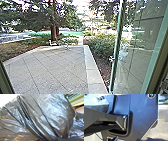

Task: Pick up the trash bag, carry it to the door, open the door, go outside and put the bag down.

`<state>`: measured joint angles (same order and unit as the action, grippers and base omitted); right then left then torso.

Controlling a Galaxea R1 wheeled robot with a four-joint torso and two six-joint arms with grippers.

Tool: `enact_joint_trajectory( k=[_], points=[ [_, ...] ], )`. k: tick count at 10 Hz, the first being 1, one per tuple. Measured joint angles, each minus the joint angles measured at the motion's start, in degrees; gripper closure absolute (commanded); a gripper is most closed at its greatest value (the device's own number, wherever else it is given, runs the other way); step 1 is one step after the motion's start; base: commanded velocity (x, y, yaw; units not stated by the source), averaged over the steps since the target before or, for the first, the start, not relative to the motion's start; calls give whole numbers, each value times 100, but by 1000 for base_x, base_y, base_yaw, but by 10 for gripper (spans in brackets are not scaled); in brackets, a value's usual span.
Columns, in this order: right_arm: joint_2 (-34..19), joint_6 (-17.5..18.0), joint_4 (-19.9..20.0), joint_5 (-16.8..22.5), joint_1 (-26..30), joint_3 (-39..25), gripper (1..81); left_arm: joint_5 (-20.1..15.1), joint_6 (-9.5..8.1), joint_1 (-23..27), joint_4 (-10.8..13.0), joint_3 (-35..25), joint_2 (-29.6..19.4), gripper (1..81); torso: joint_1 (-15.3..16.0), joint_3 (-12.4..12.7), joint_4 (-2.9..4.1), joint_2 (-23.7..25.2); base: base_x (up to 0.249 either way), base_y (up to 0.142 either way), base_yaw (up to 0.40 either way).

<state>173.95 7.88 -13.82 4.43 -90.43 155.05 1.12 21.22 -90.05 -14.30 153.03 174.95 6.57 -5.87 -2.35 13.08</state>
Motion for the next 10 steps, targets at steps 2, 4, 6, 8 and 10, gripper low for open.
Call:
enact_joint_trajectory(
  k=[2, 4, 6, 8, 10],
  points=[
    [-32, 4, 0, 15, -102, 13, 10, 13, 0, -82, 0, -11, -11, 811, -15, 5, 0, 6, 113, 0, 0],
    [-21, 0, -4, 9, -37, 11, 10, -5, 0, -46, 0, -7, 13, 811, -11, 2, 0, 4, 113, 0, 0],
    [1, 0, -6, 9, -63, -6, 10, -9, 0, -63, 0, 2, -2, 811, -15, 5, 0, 6, 113, 0, 0],
    [-16, 2, -1, 15, -77, 10, 10, -2, 0, -82, 0, -7, -6, 811, -26, 7, 0, 11, 114, 0, 0],
    [17, -5, -4, 1, -33, -23, 10, -16, 0, -7, 0, 20, -17, 811, -15, 5, 0, 2, 114, 0, 0]
  ],
)
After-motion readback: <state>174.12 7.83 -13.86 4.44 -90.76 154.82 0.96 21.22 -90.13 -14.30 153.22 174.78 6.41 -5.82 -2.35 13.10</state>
